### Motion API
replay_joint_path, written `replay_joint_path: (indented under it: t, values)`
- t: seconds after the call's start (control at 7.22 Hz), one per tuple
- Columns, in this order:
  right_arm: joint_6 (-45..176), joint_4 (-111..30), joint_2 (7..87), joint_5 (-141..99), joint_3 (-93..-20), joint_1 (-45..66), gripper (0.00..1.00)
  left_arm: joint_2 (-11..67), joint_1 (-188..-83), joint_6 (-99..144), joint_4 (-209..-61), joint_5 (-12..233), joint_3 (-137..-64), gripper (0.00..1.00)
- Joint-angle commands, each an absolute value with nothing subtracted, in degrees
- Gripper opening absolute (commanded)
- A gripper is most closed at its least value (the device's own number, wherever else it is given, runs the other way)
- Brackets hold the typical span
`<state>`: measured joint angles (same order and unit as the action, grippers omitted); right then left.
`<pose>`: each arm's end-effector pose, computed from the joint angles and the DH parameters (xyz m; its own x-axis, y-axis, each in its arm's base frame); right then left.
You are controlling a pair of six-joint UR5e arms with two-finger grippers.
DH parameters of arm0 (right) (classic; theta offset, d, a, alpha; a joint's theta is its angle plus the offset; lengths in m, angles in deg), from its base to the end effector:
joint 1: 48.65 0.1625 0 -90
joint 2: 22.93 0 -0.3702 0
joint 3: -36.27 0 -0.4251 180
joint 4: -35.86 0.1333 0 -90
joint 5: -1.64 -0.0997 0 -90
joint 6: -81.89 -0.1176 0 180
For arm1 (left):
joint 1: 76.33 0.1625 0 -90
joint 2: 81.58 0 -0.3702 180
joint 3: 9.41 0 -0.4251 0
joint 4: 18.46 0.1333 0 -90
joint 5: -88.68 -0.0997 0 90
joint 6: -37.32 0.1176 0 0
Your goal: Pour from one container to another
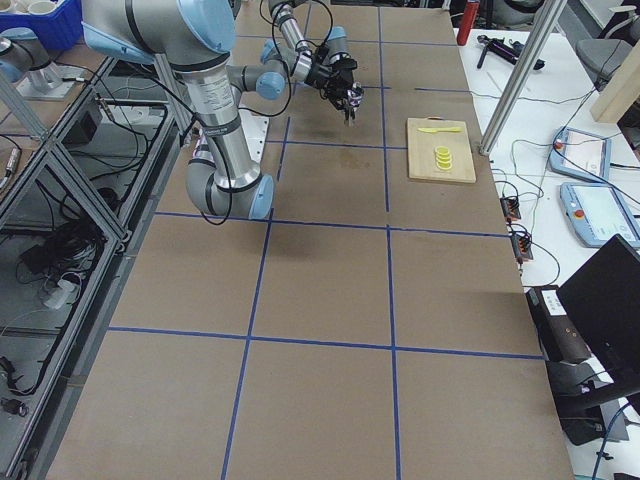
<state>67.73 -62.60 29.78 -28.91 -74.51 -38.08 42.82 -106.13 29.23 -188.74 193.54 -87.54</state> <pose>-0.5067 -0.3332 0.0590 0.8714 -0.3387 -0.3548 0.4371 0.2081 0.8750 0.5480 -0.4327 0.1827 0.2336 0.9689 -0.0809 0.2275 0.0264 0.9734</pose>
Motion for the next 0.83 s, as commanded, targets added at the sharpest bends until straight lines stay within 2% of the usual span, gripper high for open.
replay_joint_path:
  t: [0.0,0.69]
  values:
    - [69.6,-63.3,29.3,-27.6,-74.6,-38.1,0.0,42.8,-106.1,29.2,-188.8,193.5,-87.5,0.0]
    - [72.7,-63.4,29.4,-26.1,-74.4,-38.2,0.0,42.8,-106.1,29.2,-188.8,193.5,-87.6,0.0]
